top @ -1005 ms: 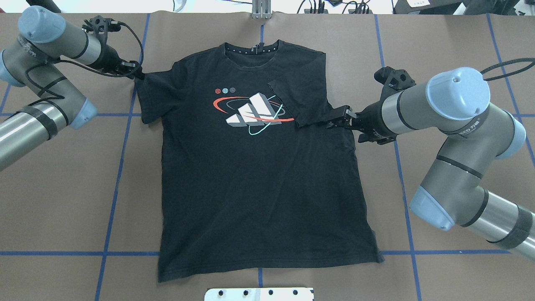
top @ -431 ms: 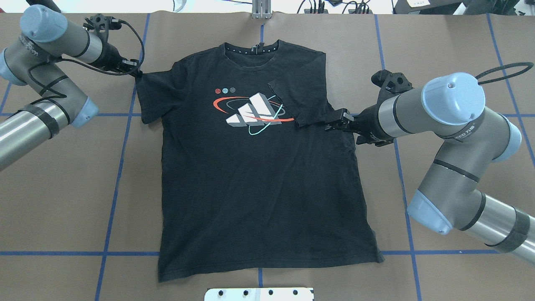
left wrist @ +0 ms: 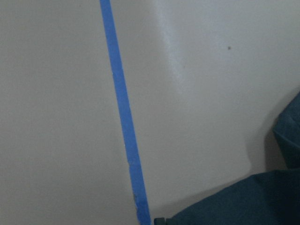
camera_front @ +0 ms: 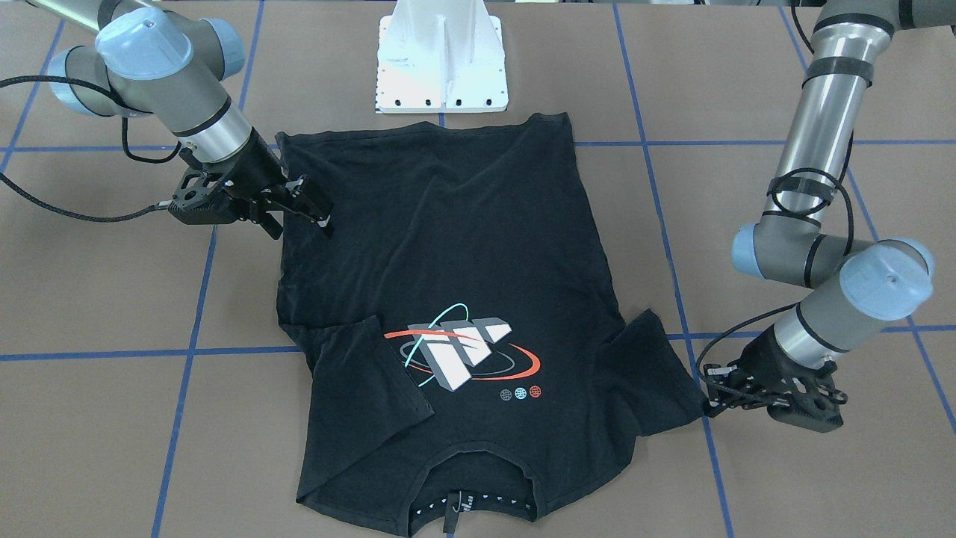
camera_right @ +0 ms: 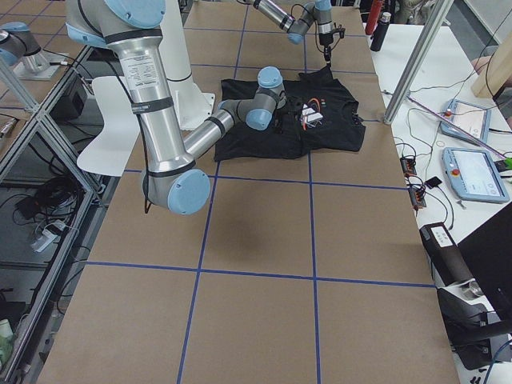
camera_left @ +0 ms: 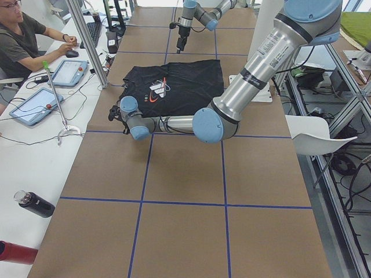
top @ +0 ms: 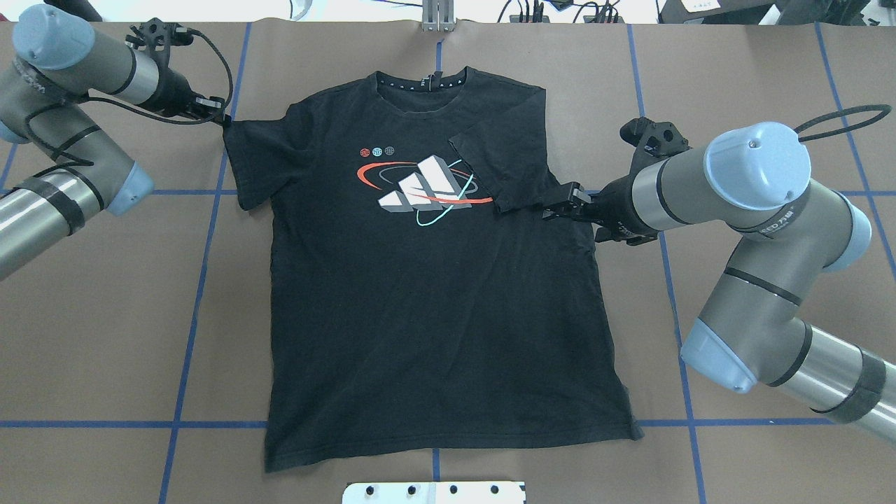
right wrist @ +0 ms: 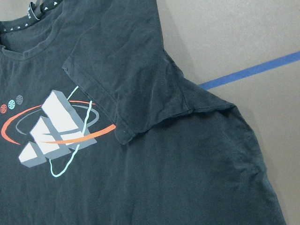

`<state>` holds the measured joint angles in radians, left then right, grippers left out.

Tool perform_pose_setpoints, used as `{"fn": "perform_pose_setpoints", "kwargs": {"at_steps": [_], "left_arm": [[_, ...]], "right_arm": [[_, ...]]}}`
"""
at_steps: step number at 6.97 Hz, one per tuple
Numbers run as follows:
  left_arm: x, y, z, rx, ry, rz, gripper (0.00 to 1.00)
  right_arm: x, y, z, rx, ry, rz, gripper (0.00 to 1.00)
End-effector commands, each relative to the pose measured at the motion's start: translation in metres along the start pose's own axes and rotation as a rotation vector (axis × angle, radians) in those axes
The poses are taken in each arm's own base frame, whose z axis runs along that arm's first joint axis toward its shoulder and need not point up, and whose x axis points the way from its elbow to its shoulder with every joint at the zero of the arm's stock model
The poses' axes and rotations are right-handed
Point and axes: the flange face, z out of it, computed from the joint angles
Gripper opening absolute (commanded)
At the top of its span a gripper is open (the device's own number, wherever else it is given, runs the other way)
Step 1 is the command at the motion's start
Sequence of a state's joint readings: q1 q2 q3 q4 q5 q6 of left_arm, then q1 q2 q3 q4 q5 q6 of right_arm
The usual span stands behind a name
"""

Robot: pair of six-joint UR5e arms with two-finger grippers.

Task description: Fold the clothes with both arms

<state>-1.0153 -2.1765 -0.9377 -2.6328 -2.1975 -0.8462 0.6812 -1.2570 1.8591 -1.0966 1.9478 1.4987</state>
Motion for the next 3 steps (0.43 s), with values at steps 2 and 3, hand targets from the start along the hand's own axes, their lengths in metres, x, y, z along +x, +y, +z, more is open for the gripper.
{"fn": "perform_pose_setpoints", "kwargs": {"at_steps": [2, 3], "left_arm": [[0.030, 0.033, -0.053, -0.005, 0.124, -0.052, 0.00], [0.036, 0.043, -0.067, 0.002, 0.141, -0.070, 0.00]], "right_arm": [[-0.004, 0.000, -0.002, -0.001, -0.009, -0.005, 1.00], [-0.004, 0.001, -0.003, -0.004, -0.011, -0.005, 1.00]]}}
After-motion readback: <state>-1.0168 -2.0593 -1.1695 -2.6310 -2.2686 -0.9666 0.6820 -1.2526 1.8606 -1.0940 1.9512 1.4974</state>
